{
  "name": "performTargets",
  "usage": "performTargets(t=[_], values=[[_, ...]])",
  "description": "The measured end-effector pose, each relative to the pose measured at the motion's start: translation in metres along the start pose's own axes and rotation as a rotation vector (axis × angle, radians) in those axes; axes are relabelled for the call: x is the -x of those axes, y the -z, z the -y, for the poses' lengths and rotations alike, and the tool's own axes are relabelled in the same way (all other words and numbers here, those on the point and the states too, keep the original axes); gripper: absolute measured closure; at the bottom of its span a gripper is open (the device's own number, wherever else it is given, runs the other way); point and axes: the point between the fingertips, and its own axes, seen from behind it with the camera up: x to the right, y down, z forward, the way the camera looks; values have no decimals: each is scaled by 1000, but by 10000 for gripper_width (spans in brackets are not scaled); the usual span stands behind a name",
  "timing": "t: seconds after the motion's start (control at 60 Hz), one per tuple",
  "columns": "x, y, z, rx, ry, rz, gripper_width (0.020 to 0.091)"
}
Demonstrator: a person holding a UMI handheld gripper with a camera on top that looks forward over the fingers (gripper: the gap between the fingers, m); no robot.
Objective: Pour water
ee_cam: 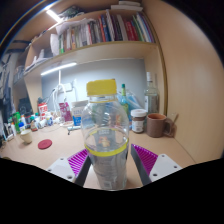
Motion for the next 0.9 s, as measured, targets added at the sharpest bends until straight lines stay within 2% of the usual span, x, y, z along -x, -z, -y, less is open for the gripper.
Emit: performTargets(t=[0.033, 0.083, 0.3, 0.517, 0.7, 0.85, 0.9], values=[[3, -5, 0, -5, 11, 13, 344], [5, -12, -1, -5, 11, 24, 521], [5, -15, 0, -26, -7, -20, 566], [10, -20, 0, 116, 67, -46, 639], [65, -24, 100, 42, 263, -81, 638], [163, -58, 189, -54, 680, -105, 637], [205, -77, 194, -72, 850, -111, 638]])
